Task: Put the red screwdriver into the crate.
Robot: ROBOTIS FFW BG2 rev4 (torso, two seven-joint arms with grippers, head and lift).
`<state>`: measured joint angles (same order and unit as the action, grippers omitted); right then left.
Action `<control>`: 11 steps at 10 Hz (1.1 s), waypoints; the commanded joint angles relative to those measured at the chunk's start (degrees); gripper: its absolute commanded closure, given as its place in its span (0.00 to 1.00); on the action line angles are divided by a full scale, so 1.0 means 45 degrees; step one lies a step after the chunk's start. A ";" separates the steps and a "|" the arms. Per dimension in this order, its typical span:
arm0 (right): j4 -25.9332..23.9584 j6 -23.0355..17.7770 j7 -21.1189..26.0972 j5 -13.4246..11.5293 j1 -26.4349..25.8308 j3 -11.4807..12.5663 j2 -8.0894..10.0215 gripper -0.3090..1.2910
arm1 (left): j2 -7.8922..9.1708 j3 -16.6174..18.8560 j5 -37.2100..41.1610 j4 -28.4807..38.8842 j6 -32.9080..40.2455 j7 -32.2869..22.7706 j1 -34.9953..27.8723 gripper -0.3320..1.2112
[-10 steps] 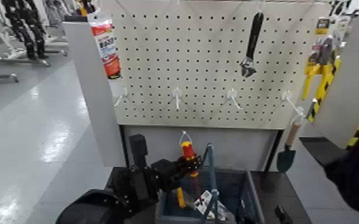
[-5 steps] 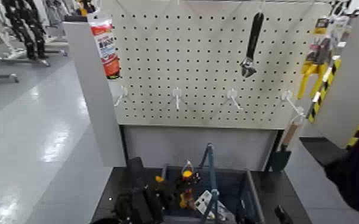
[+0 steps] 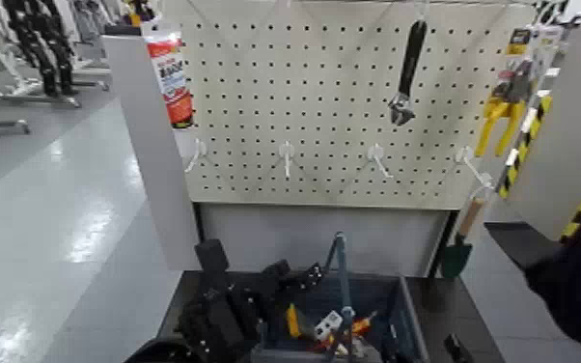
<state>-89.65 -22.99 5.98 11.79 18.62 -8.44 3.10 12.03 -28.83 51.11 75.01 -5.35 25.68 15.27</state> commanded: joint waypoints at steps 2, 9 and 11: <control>-0.0020 0.0011 -0.0019 0.0017 0.0002 0.0000 -0.0006 0.28 | 0.0042 0.0938 -0.1417 0.1144 0.0192 -0.0335 -0.0307 0.30; -0.0078 -0.0068 -0.0234 -0.0022 0.0061 0.0175 -0.0064 0.28 | -0.0290 0.3712 -0.7531 0.2999 0.2360 -0.2406 -0.2846 0.28; -0.0078 -0.0146 -0.0234 -0.0061 0.0100 0.0215 -0.0103 0.28 | -0.0485 0.4552 -0.8683 0.3371 0.2672 -0.2621 -0.3764 0.28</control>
<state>-90.01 -23.57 4.92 11.58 19.02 -7.51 2.73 10.04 -9.36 13.28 89.75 6.25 13.87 -0.44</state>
